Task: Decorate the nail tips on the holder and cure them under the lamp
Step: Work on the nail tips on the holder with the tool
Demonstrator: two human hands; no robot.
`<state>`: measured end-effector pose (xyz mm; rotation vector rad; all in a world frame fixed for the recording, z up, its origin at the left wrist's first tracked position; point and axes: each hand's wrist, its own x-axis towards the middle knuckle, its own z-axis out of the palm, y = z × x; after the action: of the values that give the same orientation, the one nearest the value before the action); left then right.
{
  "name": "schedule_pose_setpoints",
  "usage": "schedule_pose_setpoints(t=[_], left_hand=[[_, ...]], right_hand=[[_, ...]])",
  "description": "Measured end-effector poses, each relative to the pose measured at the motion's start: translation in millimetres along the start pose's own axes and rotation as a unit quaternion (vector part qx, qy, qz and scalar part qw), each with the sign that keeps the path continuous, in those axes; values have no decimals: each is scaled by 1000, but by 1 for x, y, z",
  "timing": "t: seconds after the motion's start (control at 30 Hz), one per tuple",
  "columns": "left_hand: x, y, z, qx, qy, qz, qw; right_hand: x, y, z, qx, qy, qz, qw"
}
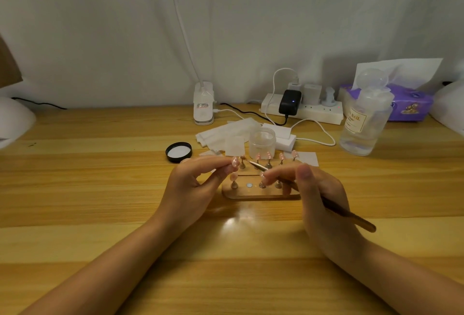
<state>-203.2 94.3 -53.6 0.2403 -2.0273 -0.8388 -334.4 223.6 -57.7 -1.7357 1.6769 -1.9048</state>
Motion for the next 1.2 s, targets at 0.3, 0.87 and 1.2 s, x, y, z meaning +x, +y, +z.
schedule_pose_setpoints(t=[0.3, 0.87, 1.2], left_hand=[[0, 0, 0, 0, 2, 11, 1000], [-1, 6, -2, 19, -23, -19, 999], [-2, 7, -2, 26, -24, -26, 999]], right_hand=[[-2, 2, 0, 11, -13, -23, 1000], [3, 2, 1, -64, -26, -46, 997], [2, 3, 1, -77, -15, -55, 995]])
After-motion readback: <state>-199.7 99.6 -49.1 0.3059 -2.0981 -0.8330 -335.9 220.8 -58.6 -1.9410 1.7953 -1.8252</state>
